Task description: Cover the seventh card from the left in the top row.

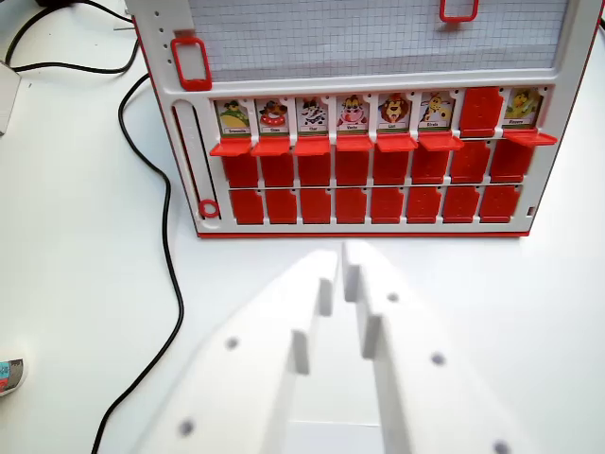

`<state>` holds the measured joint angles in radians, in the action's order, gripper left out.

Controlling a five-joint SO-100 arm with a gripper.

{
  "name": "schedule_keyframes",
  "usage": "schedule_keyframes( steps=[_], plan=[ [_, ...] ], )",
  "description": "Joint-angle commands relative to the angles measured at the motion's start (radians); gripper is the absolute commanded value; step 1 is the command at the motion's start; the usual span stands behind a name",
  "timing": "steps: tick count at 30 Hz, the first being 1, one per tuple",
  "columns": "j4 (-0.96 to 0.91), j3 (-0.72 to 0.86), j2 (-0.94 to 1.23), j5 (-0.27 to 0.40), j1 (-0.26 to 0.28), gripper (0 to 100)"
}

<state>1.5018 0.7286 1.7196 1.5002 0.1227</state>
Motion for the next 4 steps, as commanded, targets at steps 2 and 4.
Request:
schedule_keyframes(
  steps=[2, 4],
  plan=[
    [0.0, -0.049, 0.123, -0.002, 0.006, 0],
    [0.006, -0.043, 0.135, 0.002, -0.002, 0]
  ],
)
